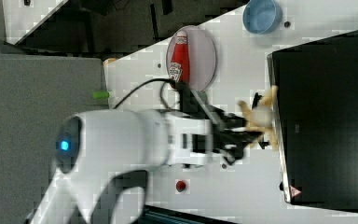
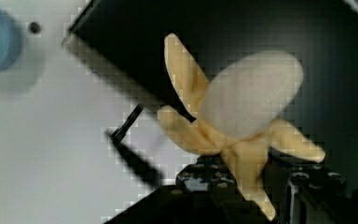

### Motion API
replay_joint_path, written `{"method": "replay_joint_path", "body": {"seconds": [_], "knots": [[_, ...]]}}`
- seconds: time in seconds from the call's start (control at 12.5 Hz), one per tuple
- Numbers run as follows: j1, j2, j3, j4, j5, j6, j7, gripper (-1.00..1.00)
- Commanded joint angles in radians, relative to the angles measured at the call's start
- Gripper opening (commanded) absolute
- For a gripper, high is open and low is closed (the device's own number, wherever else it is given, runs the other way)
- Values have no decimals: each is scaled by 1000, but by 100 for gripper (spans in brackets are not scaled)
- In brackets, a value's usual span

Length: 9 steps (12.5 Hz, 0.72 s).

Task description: Pick banana from table and place on oven.

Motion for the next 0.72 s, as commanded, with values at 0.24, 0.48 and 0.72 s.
{"method": "replay_joint_path", "body": {"seconds": [0.24, 0.48, 0.72], "knots": [[12, 65, -75, 4, 7, 107, -310, -47], [10, 98, -85, 4, 41, 113, -312, -41], [8, 104, -83, 3, 41, 125, -314, 23]]}}
